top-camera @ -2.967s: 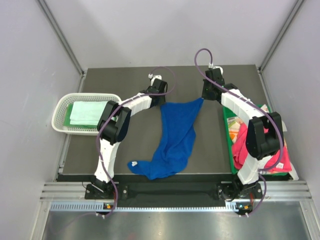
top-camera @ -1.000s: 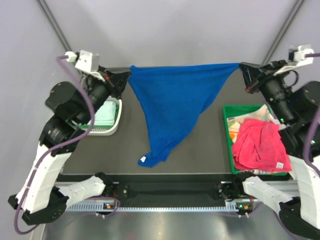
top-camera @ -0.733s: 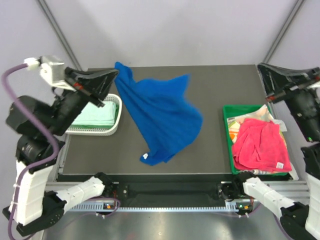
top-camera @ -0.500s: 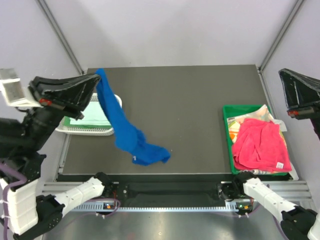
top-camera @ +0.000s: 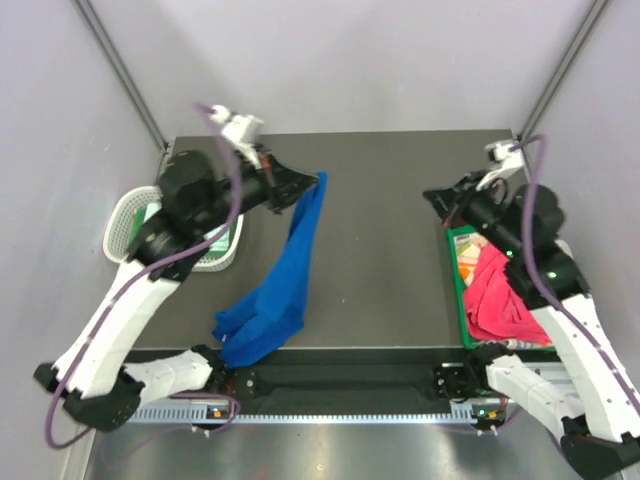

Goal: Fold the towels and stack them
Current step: Flatten out the crumpled towel

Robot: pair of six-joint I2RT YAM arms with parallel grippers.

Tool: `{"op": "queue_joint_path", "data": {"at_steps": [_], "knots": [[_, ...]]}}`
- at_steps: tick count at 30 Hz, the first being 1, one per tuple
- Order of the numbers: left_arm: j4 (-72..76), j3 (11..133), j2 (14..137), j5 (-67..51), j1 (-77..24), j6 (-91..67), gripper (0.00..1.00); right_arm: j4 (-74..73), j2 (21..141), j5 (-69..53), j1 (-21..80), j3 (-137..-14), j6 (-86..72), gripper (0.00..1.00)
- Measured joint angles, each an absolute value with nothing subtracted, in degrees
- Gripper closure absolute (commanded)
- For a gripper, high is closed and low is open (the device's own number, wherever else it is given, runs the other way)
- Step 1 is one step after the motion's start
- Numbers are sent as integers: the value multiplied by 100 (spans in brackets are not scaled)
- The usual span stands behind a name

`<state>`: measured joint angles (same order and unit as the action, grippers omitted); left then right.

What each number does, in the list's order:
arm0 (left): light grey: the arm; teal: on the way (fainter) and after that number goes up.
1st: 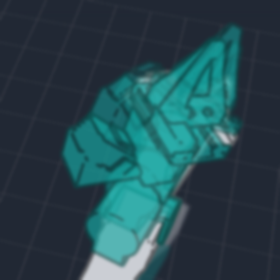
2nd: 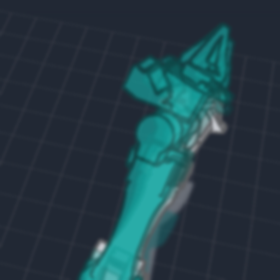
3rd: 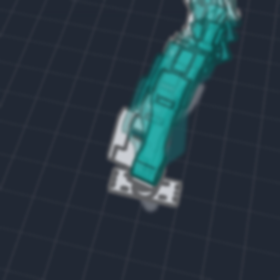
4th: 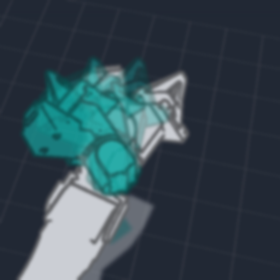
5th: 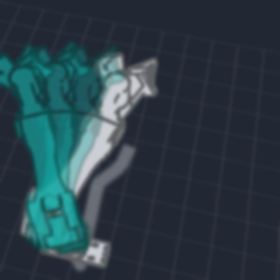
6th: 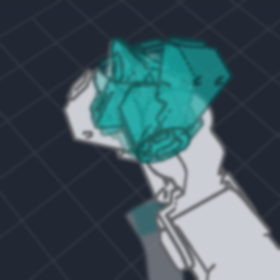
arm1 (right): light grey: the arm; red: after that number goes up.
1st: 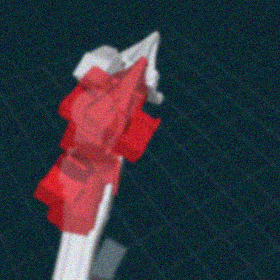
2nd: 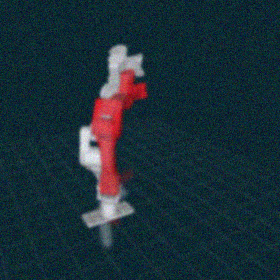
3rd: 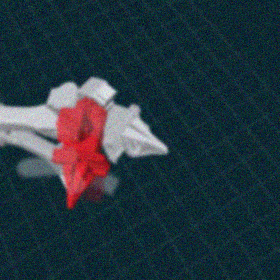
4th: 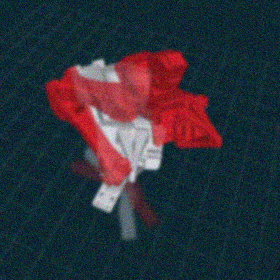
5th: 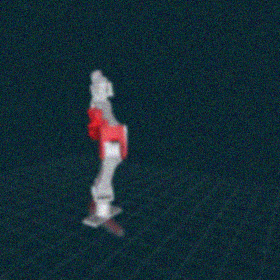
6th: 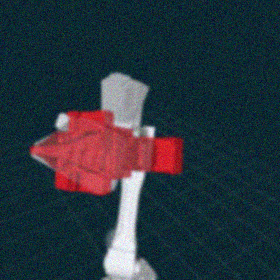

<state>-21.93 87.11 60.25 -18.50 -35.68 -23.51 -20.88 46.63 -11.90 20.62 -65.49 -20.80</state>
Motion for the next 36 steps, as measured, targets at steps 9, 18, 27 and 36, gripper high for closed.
{"op": "queue_joint_path", "data": {"at_steps": [9,18,27,36], "knots": [[-1964,7358,8191,-1103,-3566,-2375,100,-1459,5478,183,3380,-4947,-2434,91],[-1968,6941,9640,-464,-3096,-2460,100,-803,7118,1514,5011,-4311,-3087,66],[-1841,6718,9347,196,-2058,-2718,100,99,8023,1474,5022,-4021,-3726,65],[-1848,6696,9089,336,-1741,-2738,100,755,8899,1066,5024,-4174,-4171,60]]}}
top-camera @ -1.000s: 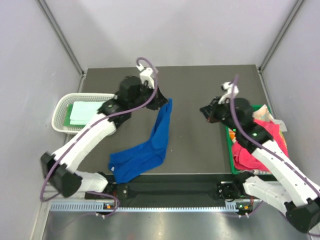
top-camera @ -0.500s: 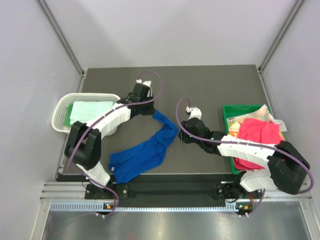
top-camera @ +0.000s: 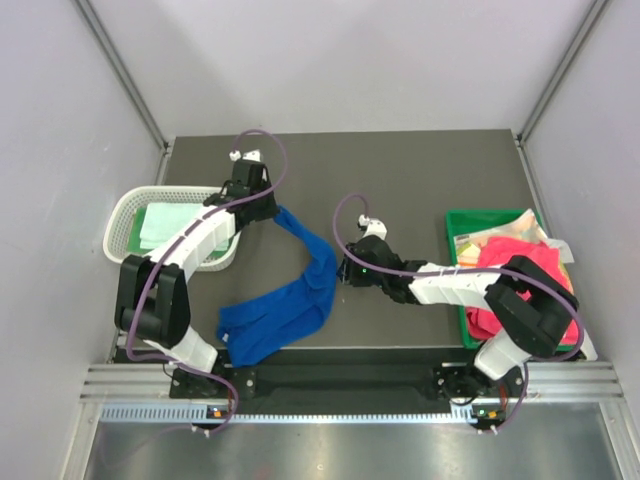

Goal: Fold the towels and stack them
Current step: Flatten out the crumpled towel

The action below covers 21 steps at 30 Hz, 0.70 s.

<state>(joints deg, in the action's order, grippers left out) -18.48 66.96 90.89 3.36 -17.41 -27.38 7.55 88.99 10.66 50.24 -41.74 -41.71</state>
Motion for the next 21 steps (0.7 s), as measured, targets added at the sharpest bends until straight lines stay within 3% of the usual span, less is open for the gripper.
{"op": "queue_joint_path", "data": {"at_steps": [21], "knots": [[-1850,6698,9089,226,-1732,-2727,100,1723,9166,849,5100,-4064,-4703,57]]}}
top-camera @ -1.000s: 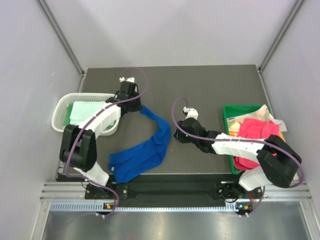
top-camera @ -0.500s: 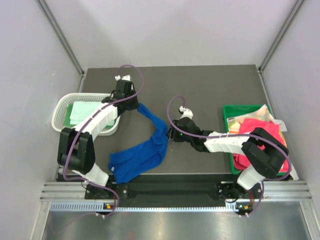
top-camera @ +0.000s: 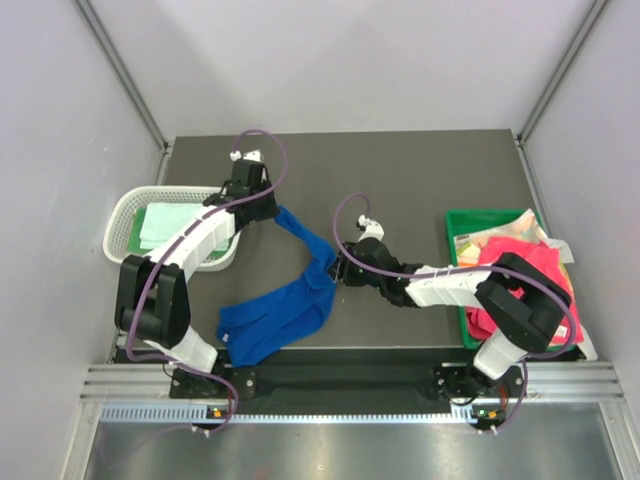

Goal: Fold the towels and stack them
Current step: Flatten out the crumpled towel

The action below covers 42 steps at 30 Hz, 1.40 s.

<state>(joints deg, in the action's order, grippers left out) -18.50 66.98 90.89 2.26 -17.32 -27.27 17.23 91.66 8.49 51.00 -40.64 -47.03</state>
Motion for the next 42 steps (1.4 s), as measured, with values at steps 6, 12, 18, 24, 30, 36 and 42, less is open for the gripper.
{"op": "queue_joint_path", "data": {"at_steps": [6,12,18,24,30,36,42], "knots": [[-1850,6698,9089,196,-1717,-2709,100,1822,9179,757,5111,-3863,-4827,57],[-1850,6698,9089,137,-1688,-2709,100,2093,9223,622,5129,-3852,-4925,67],[-1850,6698,9089,93,-1678,-2709,100,2165,9220,569,5129,-3852,-5015,87],[-1850,6698,9089,86,-1656,-2709,100,1988,9111,591,5129,-3850,-5013,100],[-1881,6757,9089,-21,-1649,-2683,100,1308,8626,845,5129,-3859,-4823,100],[-2139,7050,8892,-384,-1649,-2504,100,-484,7835,1780,5140,-4530,-3894,100],[-2491,7697,8068,-891,-1656,-2161,100,-1804,6587,3048,5153,-5767,-2475,100]]}}
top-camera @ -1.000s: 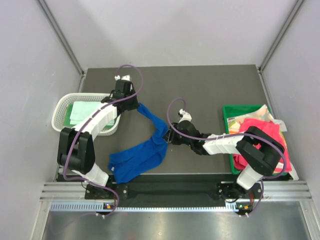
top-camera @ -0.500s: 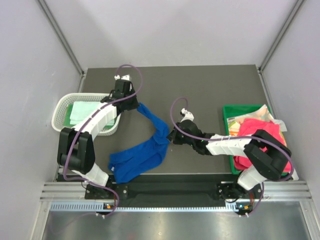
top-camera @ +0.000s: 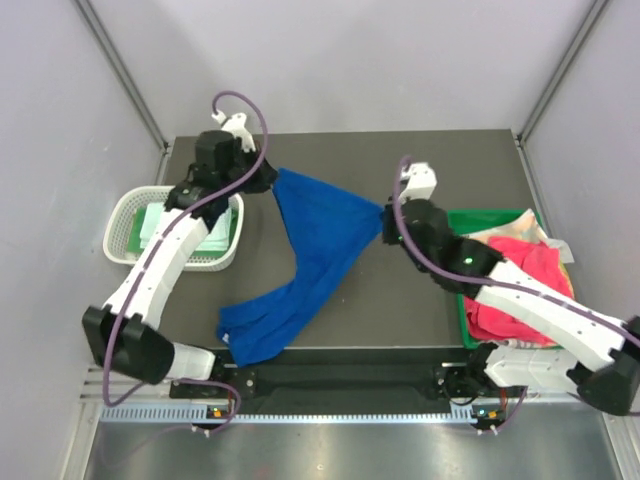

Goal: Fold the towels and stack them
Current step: Flatten out the crumpled towel

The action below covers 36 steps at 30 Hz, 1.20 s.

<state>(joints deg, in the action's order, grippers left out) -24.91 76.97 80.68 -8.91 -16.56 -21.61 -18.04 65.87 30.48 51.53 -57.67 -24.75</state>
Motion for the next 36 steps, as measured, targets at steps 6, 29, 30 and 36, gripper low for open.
{"op": "queue_joint_path", "data": {"at_steps": [6,29,30,36], "knots": [[-2528,8615,7061,-1608,-1686,-1837,100,-2121,5752,3583,5159,-7096,-1072,100],[-1389,10252,5745,-3293,-1752,-2180,100,-2591,5120,1326,5251,-10073,340,100],[-1308,10274,5754,-3363,-1754,-2261,100,-2613,5081,1210,5249,-10110,338,100],[-904,10320,5631,-3614,-1754,-2639,100,-2635,4880,574,5249,-10182,209,100]]}}
